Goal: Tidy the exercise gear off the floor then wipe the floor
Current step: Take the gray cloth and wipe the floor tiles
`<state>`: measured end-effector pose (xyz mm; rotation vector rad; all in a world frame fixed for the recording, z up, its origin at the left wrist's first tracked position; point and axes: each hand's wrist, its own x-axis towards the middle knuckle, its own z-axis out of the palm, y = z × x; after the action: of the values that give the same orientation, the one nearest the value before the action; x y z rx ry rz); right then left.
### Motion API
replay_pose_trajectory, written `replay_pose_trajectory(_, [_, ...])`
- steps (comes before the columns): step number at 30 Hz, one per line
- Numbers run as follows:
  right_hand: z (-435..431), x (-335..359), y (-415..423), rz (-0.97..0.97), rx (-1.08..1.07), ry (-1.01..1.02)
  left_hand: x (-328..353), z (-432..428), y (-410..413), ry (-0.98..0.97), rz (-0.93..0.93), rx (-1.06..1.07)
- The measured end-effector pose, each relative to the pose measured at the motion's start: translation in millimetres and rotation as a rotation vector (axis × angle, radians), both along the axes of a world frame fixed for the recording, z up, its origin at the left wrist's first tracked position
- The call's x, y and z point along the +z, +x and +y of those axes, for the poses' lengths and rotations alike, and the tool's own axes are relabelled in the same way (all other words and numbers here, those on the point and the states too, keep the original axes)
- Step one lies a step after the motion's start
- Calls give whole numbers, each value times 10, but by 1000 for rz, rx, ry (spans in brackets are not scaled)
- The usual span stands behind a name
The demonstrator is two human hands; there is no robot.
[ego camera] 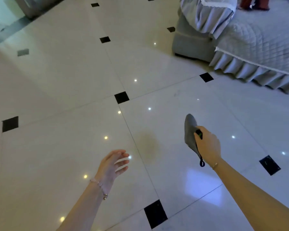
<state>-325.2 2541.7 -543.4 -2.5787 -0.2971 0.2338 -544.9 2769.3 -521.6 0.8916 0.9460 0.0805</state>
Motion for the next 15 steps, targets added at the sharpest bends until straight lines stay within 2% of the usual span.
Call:
replay_pose_trajectory(3, [-89, -1185, -239, 14, 58, -82, -965, -110, -30, 33, 5, -53])
replay_pose_trajectory(8, [-209, -3014, -789, 390, 302, -169, -2274, -202, -164, 105, 58, -135])
replay_pose_trajectory(11, [-285, -3530, -847, 300, 300, -190, -2732, -200, -187, 131, 56, -193])
replay_pose_trajectory(15, [-348, -3846, -772, 189, 272, -325, -3099, -219, -80, 155, 33, -263])
